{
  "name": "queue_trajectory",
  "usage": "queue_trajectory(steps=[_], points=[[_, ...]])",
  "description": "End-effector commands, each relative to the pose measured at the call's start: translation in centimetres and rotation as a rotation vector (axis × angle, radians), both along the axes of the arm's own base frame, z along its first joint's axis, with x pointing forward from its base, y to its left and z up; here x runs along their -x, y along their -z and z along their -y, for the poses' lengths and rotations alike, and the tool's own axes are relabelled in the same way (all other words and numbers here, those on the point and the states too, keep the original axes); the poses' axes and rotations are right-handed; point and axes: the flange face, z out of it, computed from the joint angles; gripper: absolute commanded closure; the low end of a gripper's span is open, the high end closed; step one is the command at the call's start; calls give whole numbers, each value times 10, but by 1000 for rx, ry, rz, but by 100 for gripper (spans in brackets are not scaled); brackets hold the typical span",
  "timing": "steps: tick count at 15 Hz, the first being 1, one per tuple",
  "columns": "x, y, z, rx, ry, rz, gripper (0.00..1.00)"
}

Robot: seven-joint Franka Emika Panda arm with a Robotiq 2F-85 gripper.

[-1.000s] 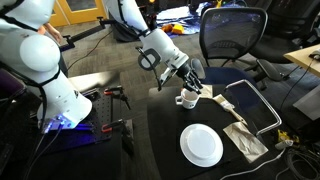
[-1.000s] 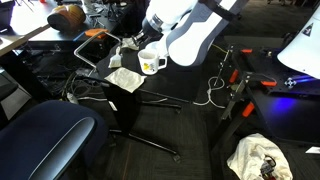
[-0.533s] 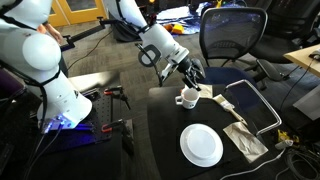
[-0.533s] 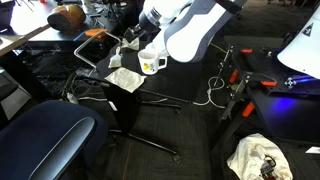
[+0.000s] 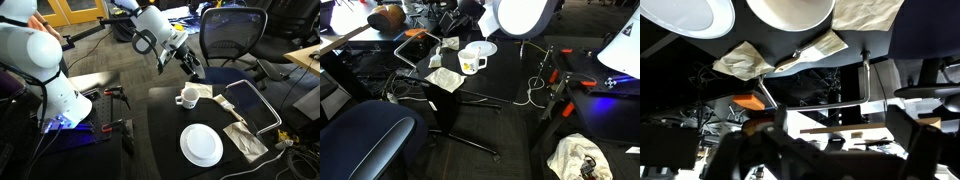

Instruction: Put the orange marker in the mug

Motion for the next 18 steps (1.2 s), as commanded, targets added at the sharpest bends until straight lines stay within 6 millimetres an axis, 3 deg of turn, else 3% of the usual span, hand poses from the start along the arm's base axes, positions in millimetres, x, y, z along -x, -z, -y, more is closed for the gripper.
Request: queue_trajectory(steps=[1, 11, 17, 18], points=[[17, -28, 2, -99, -108, -130, 0], [24, -45, 27, -233, -241, -473, 0], [30, -49, 33, -232, -255, -568, 0], [24, -46, 32, -209, -227, -542, 0]])
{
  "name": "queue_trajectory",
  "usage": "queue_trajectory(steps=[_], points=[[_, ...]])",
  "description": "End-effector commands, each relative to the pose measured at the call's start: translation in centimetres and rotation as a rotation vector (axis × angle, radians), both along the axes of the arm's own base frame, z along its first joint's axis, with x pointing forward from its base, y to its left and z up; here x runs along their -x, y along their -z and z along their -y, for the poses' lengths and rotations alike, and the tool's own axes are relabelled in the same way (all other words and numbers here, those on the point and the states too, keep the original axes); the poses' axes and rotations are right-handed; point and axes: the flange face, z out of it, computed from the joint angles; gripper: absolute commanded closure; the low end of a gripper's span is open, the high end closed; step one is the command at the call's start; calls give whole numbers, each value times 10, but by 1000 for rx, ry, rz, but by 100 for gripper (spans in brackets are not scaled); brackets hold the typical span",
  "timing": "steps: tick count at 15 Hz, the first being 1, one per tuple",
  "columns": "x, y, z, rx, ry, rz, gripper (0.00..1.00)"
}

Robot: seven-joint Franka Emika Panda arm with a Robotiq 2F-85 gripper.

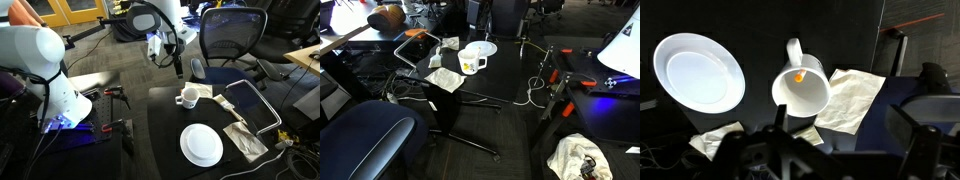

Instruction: Put the orange marker in the mug

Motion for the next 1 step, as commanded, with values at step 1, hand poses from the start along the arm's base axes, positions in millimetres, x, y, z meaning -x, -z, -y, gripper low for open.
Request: queue_trajectory(steps=[1], points=[[1, -1, 0, 0, -1, -5, 0]])
